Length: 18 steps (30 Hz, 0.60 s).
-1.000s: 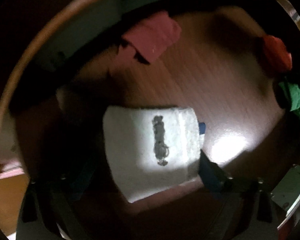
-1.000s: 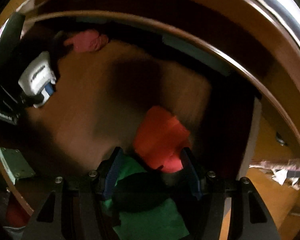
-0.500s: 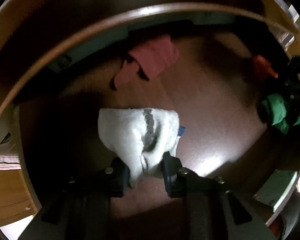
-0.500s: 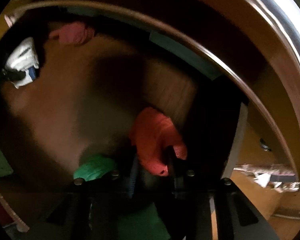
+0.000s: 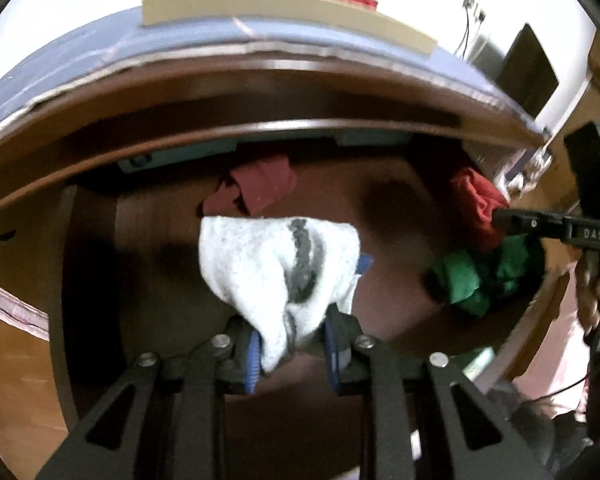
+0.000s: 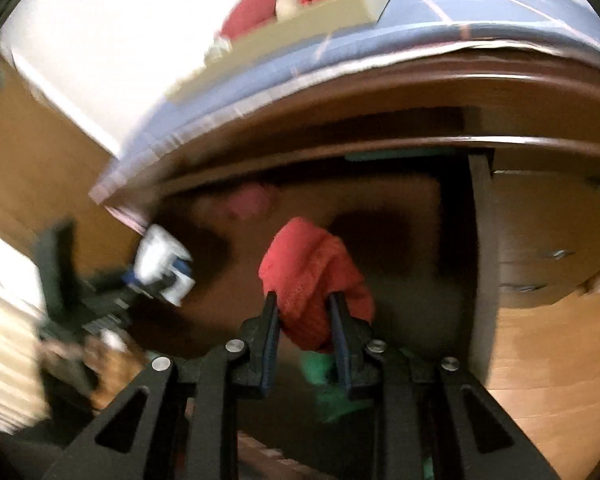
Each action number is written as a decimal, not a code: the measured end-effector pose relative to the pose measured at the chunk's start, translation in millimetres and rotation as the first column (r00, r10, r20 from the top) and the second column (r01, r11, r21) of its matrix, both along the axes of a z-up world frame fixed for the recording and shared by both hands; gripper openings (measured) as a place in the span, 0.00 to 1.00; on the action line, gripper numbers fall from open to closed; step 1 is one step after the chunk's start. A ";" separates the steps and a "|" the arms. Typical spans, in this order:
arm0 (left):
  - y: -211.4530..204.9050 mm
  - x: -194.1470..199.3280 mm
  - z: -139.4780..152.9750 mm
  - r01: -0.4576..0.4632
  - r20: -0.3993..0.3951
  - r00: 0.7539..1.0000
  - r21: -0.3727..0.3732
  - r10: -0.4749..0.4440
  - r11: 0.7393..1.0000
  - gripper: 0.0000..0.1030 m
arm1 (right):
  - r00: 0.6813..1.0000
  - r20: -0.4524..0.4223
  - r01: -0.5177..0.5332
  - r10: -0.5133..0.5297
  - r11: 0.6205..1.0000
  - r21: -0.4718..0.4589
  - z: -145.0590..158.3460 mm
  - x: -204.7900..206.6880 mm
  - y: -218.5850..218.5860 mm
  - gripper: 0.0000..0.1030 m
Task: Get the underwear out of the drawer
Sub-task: 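Lift the white-grey sock and red knit garment up over the tray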
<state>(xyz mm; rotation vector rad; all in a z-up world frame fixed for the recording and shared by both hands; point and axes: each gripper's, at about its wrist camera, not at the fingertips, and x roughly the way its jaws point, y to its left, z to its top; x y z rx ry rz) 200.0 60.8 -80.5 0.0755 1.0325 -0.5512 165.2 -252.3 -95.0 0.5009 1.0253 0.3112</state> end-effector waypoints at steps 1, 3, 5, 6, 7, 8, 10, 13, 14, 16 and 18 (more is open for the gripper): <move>0.6 -3.0 4.1 -0.008 0.015 1.000 -0.013 0.008 1.000 0.23 | 1.000 0.016 0.016 -0.017 1.000 0.027 2.0 -2.8 -1.7 0.26; 0.5 -4.3 9.7 -0.018 0.038 0.999 -0.033 0.019 0.999 0.23 | 0.996 0.060 0.054 -0.060 0.995 0.089 8.9 -11.1 -1.1 0.26; 4.7 -7.6 18.6 -0.030 0.055 0.998 -0.050 0.032 0.998 0.23 | 0.993 0.084 0.076 -0.087 0.988 0.134 13.1 -5.7 27.0 0.26; 5.2 -6.4 20.6 -0.038 0.067 0.997 -0.058 0.042 0.998 0.23 | 0.991 0.093 0.081 -0.095 0.986 0.145 14.3 -5.8 28.7 0.26; 4.5 -5.5 23.6 -0.048 0.084 0.995 -0.063 0.053 0.997 0.23 | 0.989 0.103 0.085 -0.101 0.985 0.150 19.3 -6.5 29.3 0.26; 2.8 -10.3 28.2 -0.055 0.099 0.993 -0.068 0.062 0.996 0.23 | 0.988 0.116 0.084 -0.103 0.984 0.156 25.6 -10.0 29.3 0.26; 4.8 -11.0 32.4 -0.066 0.125 0.989 -0.094 0.078 0.993 0.23 | 0.986 0.134 0.079 -0.102 0.983 0.168 33.2 -12.7 35.7 0.26; 8.8 -15.4 43.7 -0.079 0.142 0.985 -0.131 0.097 0.988 0.23 | 0.980 0.164 0.082 -0.112 0.980 0.183 52.4 -21.2 31.1 0.26; 10.9 -18.6 48.7 -0.082 0.156 0.982 -0.140 0.103 0.987 0.23 | 0.977 0.178 0.085 -0.118 0.980 0.182 57.2 -25.4 29.0 0.26; 14.1 -23.4 58.2 -0.087 0.182 0.977 -0.145 0.113 0.986 0.23 | 0.969 0.210 0.095 -0.130 0.981 0.169 67.8 -24.9 34.7 0.26; 16.2 -28.9 68.6 -0.091 0.217 0.968 -0.151 0.123 0.984 0.23 | 0.960 0.242 0.103 -0.140 0.982 0.160 79.5 -29.2 37.0 0.26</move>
